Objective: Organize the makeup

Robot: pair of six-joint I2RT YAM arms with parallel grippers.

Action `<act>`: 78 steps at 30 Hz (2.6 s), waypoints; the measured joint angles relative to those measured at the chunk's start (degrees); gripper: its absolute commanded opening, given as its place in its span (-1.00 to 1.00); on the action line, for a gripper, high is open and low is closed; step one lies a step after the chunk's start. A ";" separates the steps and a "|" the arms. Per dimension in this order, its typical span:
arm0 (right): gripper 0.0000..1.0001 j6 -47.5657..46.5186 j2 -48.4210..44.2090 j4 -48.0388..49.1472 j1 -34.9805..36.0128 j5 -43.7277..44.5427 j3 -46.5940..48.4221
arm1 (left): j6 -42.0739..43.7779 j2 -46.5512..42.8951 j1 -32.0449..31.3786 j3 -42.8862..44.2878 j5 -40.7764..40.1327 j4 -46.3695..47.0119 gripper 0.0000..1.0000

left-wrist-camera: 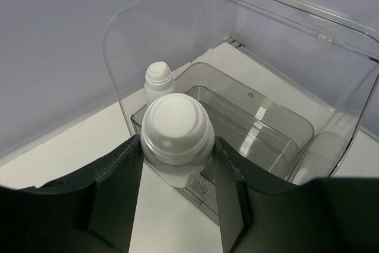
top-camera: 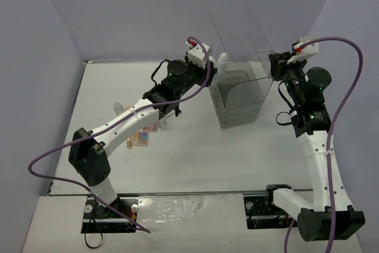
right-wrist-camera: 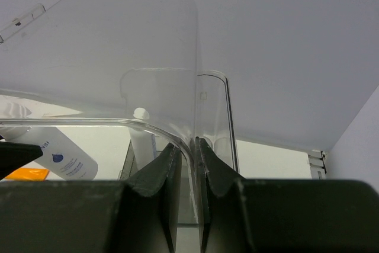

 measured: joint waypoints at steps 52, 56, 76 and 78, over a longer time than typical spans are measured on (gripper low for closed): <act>-1.00 7.88 0.08 0.39 -1.38 0.47 -0.15 | 0.98 24.85 0.95 17.26 0.97 -0.60 -0.37; -1.00 7.91 0.06 0.69 -1.38 0.45 -0.36 | 1.04 25.10 0.95 17.94 0.80 -1.51 0.02; -1.00 8.10 0.06 1.38 -1.38 0.44 -0.72 | 0.78 20.78 0.95 14.12 -0.02 -0.35 0.51; -1.00 8.10 0.06 1.39 -1.38 0.42 -0.74 | 0.72 17.44 0.95 10.43 -0.33 0.01 0.53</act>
